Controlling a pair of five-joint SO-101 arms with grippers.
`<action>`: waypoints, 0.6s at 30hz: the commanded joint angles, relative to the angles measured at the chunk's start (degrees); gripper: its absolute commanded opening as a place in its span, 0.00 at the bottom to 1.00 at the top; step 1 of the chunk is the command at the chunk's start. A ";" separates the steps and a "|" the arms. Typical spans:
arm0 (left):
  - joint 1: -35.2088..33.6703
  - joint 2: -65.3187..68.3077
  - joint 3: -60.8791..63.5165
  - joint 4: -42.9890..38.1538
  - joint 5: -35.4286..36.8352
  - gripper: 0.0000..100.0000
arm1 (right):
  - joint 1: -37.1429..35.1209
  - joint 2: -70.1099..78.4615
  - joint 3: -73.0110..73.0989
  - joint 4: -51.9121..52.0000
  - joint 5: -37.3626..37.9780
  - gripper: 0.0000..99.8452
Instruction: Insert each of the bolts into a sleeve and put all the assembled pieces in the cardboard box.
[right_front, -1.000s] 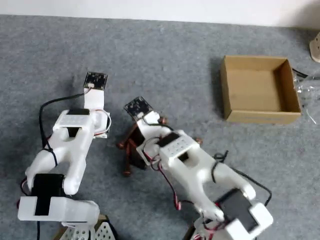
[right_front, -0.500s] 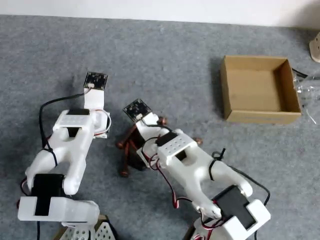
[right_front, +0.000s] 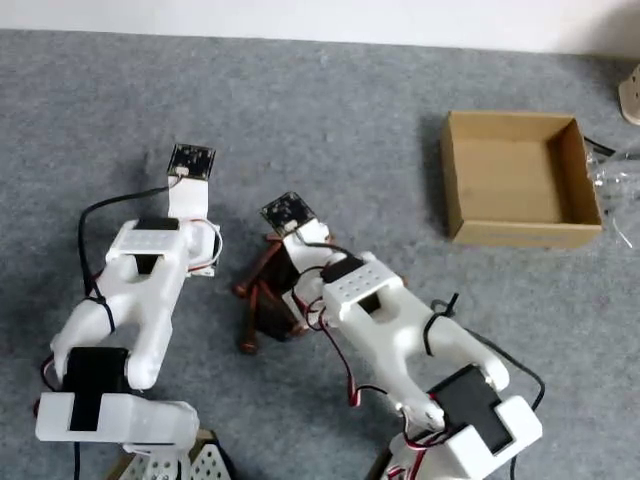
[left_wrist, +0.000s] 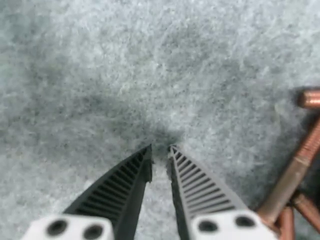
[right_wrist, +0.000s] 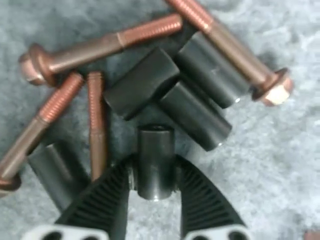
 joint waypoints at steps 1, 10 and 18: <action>-0.75 -0.13 -2.33 0.09 0.35 0.07 | 3.74 -12.18 5.41 -0.57 0.18 0.00; -0.66 -0.13 -2.33 0.09 0.26 0.07 | 10.07 -46.81 29.67 -8.92 0.26 0.00; -0.31 -0.13 -2.33 0.09 0.26 0.07 | 18.15 -70.46 41.89 -8.75 0.26 0.00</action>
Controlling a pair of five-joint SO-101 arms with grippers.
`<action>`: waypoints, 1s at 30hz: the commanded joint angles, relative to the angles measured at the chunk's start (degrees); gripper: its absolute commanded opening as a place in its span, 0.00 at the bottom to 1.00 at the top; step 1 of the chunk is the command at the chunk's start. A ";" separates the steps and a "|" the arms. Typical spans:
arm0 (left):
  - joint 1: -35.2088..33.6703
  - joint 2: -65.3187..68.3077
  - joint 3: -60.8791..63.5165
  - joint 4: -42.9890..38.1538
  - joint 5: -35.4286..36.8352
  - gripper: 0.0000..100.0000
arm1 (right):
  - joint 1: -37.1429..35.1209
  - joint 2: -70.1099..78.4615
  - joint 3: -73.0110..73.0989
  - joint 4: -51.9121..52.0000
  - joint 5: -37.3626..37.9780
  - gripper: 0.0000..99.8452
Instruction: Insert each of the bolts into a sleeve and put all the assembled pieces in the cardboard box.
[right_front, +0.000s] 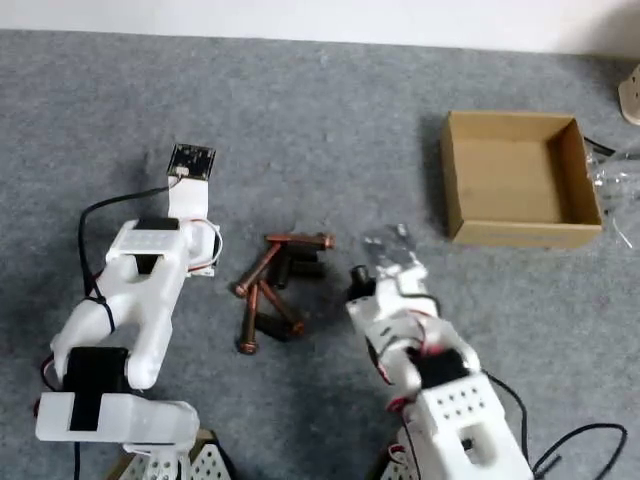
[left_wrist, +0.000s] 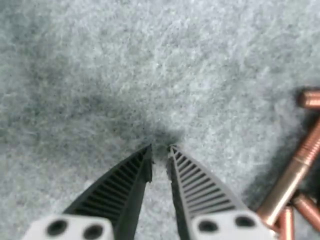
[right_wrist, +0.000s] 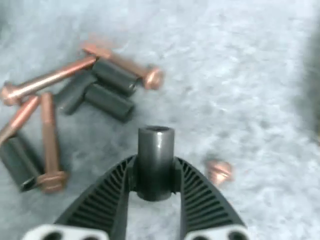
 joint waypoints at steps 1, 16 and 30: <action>0.57 -0.13 -2.33 0.09 0.26 0.07 | 4.44 -9.98 3.56 -1.71 0.26 0.00; 26.95 -0.31 -5.58 0.70 9.23 0.07 | 23.69 -38.11 11.56 15.69 -2.73 0.00; 41.45 0.04 -15.87 1.23 16.18 0.06 | 33.98 -37.49 11.47 16.92 -8.70 0.00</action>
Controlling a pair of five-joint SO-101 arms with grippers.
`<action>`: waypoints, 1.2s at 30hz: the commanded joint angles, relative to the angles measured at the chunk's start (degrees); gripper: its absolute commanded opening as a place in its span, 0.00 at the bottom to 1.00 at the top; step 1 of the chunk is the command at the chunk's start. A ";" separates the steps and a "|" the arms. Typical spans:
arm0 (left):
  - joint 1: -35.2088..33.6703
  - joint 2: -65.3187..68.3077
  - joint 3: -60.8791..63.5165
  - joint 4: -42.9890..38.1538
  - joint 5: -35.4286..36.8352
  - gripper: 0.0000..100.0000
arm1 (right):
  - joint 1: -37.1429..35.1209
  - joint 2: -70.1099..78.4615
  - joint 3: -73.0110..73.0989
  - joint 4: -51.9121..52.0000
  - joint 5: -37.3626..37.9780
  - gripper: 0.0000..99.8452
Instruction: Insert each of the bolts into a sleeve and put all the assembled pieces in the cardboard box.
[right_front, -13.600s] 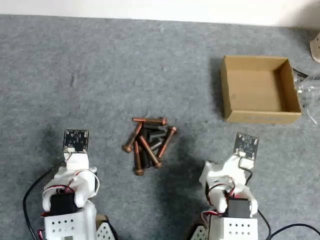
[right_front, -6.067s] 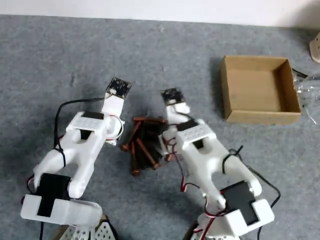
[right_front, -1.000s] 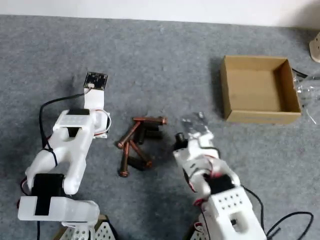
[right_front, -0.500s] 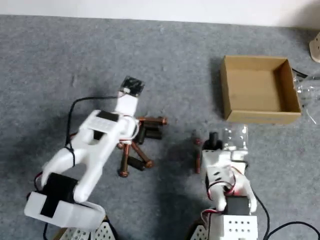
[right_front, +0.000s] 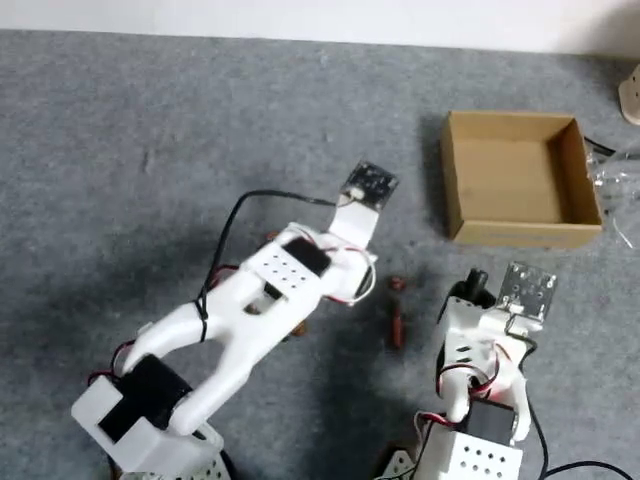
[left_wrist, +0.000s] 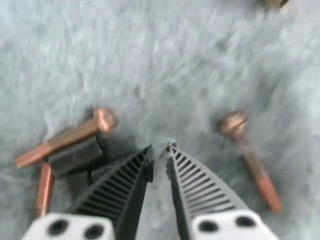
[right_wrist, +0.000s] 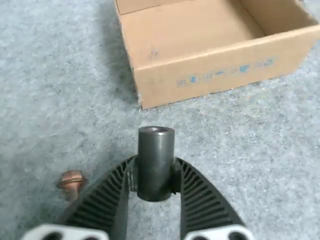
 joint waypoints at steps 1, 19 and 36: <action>2.77 -0.40 -4.62 0.35 1.93 0.06 | 1.27 -0.92 0.22 0.04 -0.70 0.00; 9.01 18.33 -21.23 10.11 20.31 0.07 | 2.33 -0.92 0.22 -0.31 -0.70 0.00; 11.91 23.69 -41.45 30.07 27.60 0.07 | 5.05 -0.92 0.40 -2.33 -0.70 0.00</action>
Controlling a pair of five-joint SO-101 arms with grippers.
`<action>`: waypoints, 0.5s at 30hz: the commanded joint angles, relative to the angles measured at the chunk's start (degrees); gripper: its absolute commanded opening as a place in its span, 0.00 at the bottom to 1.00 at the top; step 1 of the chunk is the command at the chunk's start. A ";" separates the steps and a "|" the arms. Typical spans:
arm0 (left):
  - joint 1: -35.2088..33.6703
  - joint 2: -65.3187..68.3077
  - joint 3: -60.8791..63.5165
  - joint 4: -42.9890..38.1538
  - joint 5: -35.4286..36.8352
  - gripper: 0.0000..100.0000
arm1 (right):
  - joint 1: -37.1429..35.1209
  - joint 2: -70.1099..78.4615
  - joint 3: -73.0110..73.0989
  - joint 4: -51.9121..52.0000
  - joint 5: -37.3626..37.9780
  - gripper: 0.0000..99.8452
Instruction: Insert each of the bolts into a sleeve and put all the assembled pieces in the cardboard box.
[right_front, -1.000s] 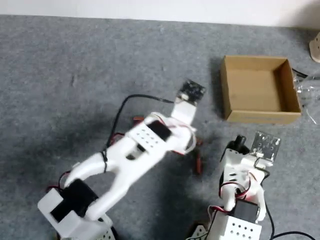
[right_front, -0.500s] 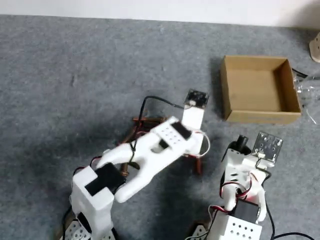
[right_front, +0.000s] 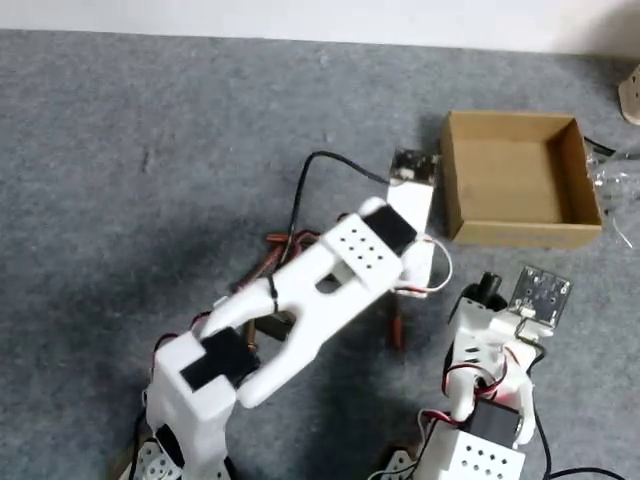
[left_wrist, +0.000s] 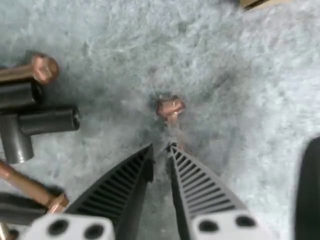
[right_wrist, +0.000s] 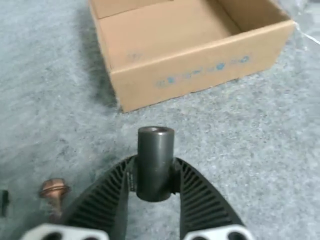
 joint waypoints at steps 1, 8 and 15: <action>2.33 3.38 -1.89 -2.64 0.79 0.07 | 0.84 -0.92 0.40 -2.33 -0.70 0.00; 6.02 7.52 -6.20 0.44 0.79 0.07 | 0.92 -0.92 0.66 -3.47 -0.70 0.00; 5.05 11.03 -6.81 0.70 0.79 0.07 | 0.84 -0.92 0.66 -3.47 -0.70 0.00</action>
